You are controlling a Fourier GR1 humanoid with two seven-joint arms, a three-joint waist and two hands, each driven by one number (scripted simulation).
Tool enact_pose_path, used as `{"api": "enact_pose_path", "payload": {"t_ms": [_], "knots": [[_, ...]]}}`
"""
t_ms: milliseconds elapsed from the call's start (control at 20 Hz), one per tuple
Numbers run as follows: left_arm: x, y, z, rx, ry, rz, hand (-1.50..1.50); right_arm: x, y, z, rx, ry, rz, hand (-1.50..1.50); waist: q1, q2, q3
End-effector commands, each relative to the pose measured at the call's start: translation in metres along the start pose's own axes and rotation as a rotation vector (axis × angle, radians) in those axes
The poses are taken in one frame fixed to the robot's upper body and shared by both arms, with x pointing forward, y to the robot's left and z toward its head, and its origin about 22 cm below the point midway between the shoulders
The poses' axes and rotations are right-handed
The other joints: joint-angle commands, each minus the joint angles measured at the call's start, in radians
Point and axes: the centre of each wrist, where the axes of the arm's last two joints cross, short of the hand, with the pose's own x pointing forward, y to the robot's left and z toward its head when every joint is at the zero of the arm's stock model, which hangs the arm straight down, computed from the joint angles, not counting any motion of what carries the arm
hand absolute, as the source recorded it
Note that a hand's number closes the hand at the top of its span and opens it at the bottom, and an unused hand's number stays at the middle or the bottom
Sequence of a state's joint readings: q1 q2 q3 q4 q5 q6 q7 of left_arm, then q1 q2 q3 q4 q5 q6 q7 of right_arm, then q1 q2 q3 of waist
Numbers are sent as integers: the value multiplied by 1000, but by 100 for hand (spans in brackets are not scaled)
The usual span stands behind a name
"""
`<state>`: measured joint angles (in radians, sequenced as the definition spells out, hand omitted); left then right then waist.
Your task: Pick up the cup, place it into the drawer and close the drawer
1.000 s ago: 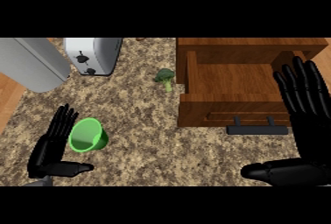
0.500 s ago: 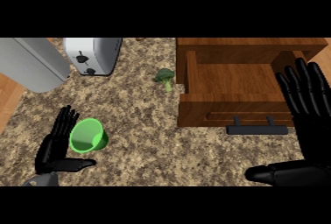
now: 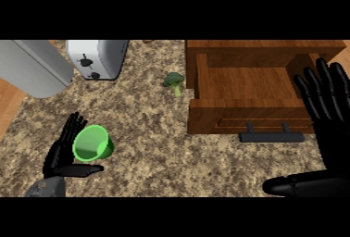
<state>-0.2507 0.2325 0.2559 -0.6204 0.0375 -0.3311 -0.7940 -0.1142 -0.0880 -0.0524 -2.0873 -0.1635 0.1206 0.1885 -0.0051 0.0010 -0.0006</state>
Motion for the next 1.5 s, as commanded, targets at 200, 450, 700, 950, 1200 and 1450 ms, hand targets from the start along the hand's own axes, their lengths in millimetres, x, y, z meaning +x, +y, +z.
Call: {"api": "enact_pose_path", "payload": {"t_ms": [200,450,700,950,1200,1450], "knots": [[-9,-4,-12,-20,-37,47,-150,0,23,4,-21,-9,-11,-150,-5,2,-1],[-11,-16,-17,-38,-18,91,-150,2,-12,3,-3,-11,-19,-150,-1,0,0],[-15,-8,-11,-20,-7,132,-150,-2,10,2,0,5,4,-150,-3,1,0],[-33,-42,-7,-69,-5,225,-150,-5,-1,9,10,7,-3,-150,-11,4,-1],[-24,-28,-10,-115,-27,285,-150,6,8,7,7,8,3,-150,-6,0,-1],[-15,-40,-32,-162,-78,348,150,15,-12,-5,1,3,17,-150,-4,0,-1]]}}
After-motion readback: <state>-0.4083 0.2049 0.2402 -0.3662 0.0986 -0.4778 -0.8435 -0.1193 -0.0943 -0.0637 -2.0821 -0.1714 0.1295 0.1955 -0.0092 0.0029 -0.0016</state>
